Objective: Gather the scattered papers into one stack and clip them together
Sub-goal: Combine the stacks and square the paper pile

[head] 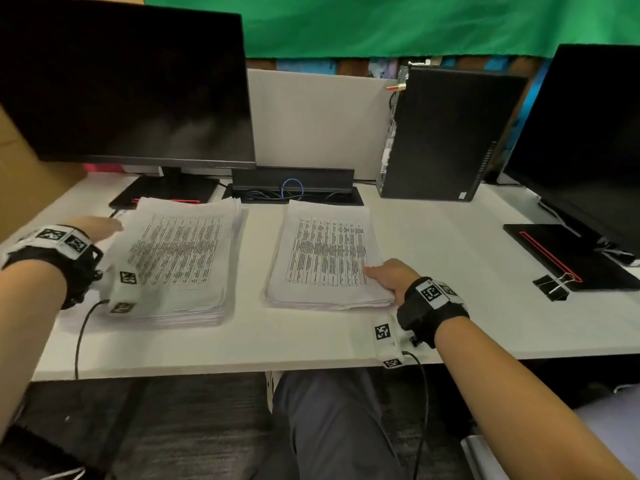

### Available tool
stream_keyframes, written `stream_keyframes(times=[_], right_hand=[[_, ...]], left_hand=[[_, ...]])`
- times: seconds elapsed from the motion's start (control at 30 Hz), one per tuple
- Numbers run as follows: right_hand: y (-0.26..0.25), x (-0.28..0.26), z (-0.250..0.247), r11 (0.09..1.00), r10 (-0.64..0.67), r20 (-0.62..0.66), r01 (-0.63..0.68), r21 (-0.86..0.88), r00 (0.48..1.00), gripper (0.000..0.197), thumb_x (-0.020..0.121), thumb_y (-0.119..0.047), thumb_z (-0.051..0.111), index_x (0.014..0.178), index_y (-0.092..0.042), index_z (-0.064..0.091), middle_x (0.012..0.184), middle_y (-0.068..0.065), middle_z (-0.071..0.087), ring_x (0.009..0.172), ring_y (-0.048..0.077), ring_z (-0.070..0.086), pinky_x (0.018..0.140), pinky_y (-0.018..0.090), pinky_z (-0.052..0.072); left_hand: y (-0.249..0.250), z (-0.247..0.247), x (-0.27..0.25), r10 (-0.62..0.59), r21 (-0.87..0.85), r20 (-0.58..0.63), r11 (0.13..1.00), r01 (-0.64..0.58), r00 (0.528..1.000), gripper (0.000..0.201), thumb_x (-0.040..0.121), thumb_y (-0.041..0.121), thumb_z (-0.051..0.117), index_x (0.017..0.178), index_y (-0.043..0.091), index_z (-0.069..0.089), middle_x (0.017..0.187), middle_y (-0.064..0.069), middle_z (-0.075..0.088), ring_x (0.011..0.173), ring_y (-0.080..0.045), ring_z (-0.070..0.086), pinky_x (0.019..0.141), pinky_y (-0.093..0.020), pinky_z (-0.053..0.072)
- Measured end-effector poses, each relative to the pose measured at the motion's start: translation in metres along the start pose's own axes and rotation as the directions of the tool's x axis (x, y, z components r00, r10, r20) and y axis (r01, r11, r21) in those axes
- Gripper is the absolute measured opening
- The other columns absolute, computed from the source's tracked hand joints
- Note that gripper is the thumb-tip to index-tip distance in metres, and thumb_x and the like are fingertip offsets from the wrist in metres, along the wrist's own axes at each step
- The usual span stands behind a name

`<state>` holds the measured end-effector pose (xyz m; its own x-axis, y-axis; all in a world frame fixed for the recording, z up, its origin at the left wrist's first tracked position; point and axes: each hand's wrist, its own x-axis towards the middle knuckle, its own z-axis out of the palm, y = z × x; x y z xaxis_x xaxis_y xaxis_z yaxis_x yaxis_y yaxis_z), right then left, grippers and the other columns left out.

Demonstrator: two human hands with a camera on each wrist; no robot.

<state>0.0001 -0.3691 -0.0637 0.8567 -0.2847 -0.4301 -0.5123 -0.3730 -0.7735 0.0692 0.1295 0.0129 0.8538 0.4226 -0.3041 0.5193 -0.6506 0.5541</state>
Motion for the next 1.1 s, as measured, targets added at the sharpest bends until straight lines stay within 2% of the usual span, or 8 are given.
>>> stream_keyframes(times=[0.27, 0.37, 0.47, 0.6, 0.77, 0.93, 1.03, 1.1], right_hand=[[0.003, -0.022, -0.009, 0.966, -0.037, -0.083, 0.057, 0.251, 0.996, 0.041, 0.098, -0.023, 0.057, 0.124, 0.010, 0.053, 0.105, 0.015, 0.062, 0.100, 0.029, 0.059, 0.092, 0.042, 0.047], [-0.013, -0.036, -0.022, 0.904, -0.099, -0.124, 0.141, 0.404, 0.987, 0.036, 0.103, -0.016, 0.047, 0.131, 0.007, 0.051, 0.108, 0.019, 0.058, 0.082, 0.025, 0.058, 0.073, 0.036, 0.049], [-0.033, -0.054, -0.029, 0.797, -0.178, -0.105, 0.206, 0.568, 0.978, 0.014, 0.102, -0.014, 0.049, 0.099, -0.009, 0.062, 0.094, 0.009, 0.062, 0.066, 0.012, 0.054, 0.052, 0.019, 0.048], [-0.051, -0.065, -0.015, 0.742, -0.256, -0.034, 0.219, 0.633, 0.966, 0.019, 0.101, -0.016, 0.051, 0.116, -0.009, 0.061, 0.091, 0.002, 0.066, 0.067, 0.008, 0.057, 0.046, 0.014, 0.047], [-0.032, -0.060, 0.021, 0.897, -0.215, 0.122, 0.146, 0.418, 0.969, 0.022, 0.101, -0.014, 0.051, 0.118, -0.004, 0.060, 0.111, 0.011, 0.069, 0.093, 0.022, 0.066, 0.081, 0.032, 0.055], [-0.011, -0.055, 0.025, 0.976, -0.202, 0.030, 0.204, -0.073, 0.979, 0.041, 0.099, -0.017, 0.053, 0.136, -0.003, 0.046, 0.134, 0.012, 0.055, 0.122, 0.030, 0.055, 0.104, 0.035, 0.044], [-0.011, -0.059, 0.020, 0.945, -0.240, 0.019, 0.239, -0.222, 0.970, 0.050, 0.099, -0.021, 0.054, 0.143, -0.005, 0.037, 0.139, 0.010, 0.049, 0.128, 0.026, 0.047, 0.093, 0.023, 0.036], [-0.012, -0.060, 0.023, 0.945, -0.227, 0.021, 0.226, -0.235, 0.974, 0.047, 0.099, -0.017, 0.050, 0.141, -0.004, 0.035, 0.135, 0.012, 0.052, 0.113, 0.026, 0.053, 0.087, 0.025, 0.041]], left_hand=[[-0.031, 0.040, -0.015, 0.058, 0.295, 0.083, 0.952, -0.081, 0.995, 0.057, 0.086, 0.051, 0.060, 0.112, 0.000, 0.062, 0.117, -0.021, 0.062, 0.100, -0.032, 0.057, 0.091, -0.034, 0.043], [-0.013, 0.061, -0.024, 0.115, 0.199, 0.155, 0.969, -0.145, 0.981, 0.059, 0.079, 0.046, 0.071, 0.110, -0.003, 0.062, 0.107, -0.019, 0.066, 0.088, -0.031, 0.059, 0.082, -0.033, 0.046], [-0.003, 0.099, -0.011, 0.171, 0.066, 0.203, 0.980, -0.187, 0.964, 0.067, 0.071, 0.044, 0.079, 0.116, 0.001, 0.055, 0.107, -0.015, 0.064, 0.093, -0.031, 0.061, 0.087, -0.041, 0.051], [0.036, 0.144, -0.056, 0.236, -0.200, 0.256, 0.962, -0.188, 0.937, 0.054, 0.076, 0.022, 0.074, 0.118, -0.004, 0.053, 0.115, -0.021, 0.062, 0.102, -0.036, 0.061, 0.093, -0.044, 0.050], [0.063, 0.180, -0.104, 0.263, -0.376, 0.288, 0.915, -0.144, 0.921, 0.044, 0.097, 0.010, 0.049, 0.138, -0.003, 0.039, 0.136, -0.018, 0.047, 0.126, -0.036, 0.047, 0.096, -0.036, 0.042], [0.072, 0.178, -0.102, 0.281, -0.521, 0.398, 0.852, -0.037, 0.874, 0.023, 0.091, 0.007, 0.052, 0.104, -0.010, 0.062, 0.105, -0.021, 0.067, 0.091, -0.033, 0.065, 0.082, -0.041, 0.056], [0.075, 0.171, -0.108, 0.312, -0.584, 0.412, 0.812, -0.015, 0.856, 0.022, 0.095, 0.004, 0.045, 0.088, -0.003, 0.064, 0.089, -0.017, 0.067, 0.071, -0.026, 0.064, 0.062, -0.029, 0.055], [0.077, 0.171, -0.112, 0.338, -0.628, 0.452, 0.778, 0.026, 0.825, 0.035, 0.100, 0.028, 0.041, 0.093, 0.007, 0.068, 0.091, -0.011, 0.071, 0.077, -0.023, 0.069, 0.064, -0.029, 0.057]])
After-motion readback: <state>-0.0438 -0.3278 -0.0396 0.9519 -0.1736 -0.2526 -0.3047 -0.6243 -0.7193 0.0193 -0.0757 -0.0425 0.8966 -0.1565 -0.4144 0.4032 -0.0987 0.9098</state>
